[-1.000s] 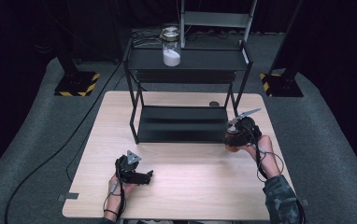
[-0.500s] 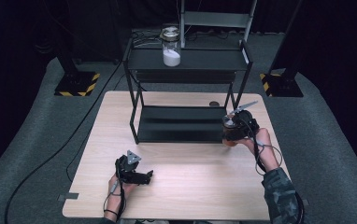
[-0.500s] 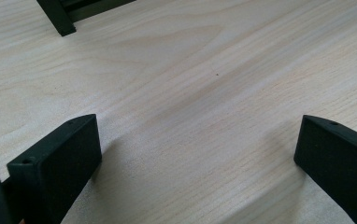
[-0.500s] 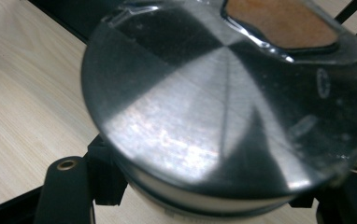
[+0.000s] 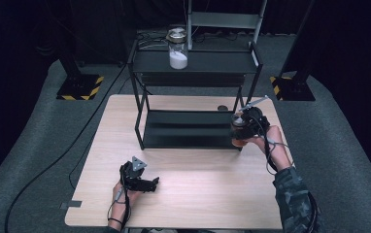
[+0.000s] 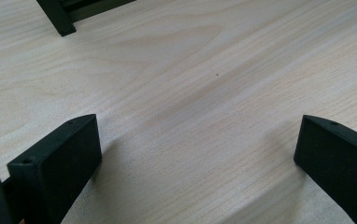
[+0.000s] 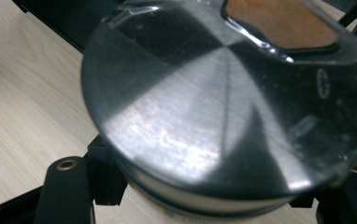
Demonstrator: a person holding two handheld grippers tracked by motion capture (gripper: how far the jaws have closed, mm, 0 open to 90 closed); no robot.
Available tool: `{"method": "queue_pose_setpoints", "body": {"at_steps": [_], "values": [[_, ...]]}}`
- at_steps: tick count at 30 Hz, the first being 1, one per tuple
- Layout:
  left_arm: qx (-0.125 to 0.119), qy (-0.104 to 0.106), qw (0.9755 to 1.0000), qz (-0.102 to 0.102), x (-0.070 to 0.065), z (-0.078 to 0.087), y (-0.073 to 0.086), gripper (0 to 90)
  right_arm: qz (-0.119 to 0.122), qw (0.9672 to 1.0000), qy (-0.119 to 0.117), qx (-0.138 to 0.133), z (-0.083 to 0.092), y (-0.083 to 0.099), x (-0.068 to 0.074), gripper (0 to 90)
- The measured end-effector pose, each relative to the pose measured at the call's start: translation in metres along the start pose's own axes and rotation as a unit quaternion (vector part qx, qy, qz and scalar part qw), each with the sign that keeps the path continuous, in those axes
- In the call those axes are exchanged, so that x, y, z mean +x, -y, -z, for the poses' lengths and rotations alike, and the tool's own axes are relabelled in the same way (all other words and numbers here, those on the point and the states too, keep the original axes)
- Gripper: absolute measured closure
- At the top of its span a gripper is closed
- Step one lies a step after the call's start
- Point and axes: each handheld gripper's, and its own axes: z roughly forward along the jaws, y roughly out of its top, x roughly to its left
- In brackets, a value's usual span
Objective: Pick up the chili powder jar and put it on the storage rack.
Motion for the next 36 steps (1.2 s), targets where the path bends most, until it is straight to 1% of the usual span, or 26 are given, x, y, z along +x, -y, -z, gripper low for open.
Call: {"method": "queue_pose_setpoints", "body": {"at_steps": [6,11,24,27,36], "values": [[0.000,0.000,1.0000,0.000,0.000,0.000,0.000,0.3,-0.001,1.0000,0.000,0.003,0.002,-0.010,-0.002,31.1],[0.000,0.000,1.0000,0.000,0.000,0.000,0.000,0.3,0.008,0.9999,0.000,0.008,0.004,-0.019,0.000,31.1],[0.000,0.000,1.0000,0.000,0.000,0.000,0.000,0.3,0.021,0.9998,0.000,0.006,0.013,-0.041,0.004,31.1],[0.000,0.000,1.0000,0.000,0.000,0.000,0.000,0.3,0.024,0.9997,0.004,0.008,0.017,-0.046,0.005,31.1],[0.000,0.000,1.0000,0.000,0.000,0.000,0.000,0.3,0.029,0.9995,0.006,0.005,0.024,-0.057,0.005,31.1]]}}
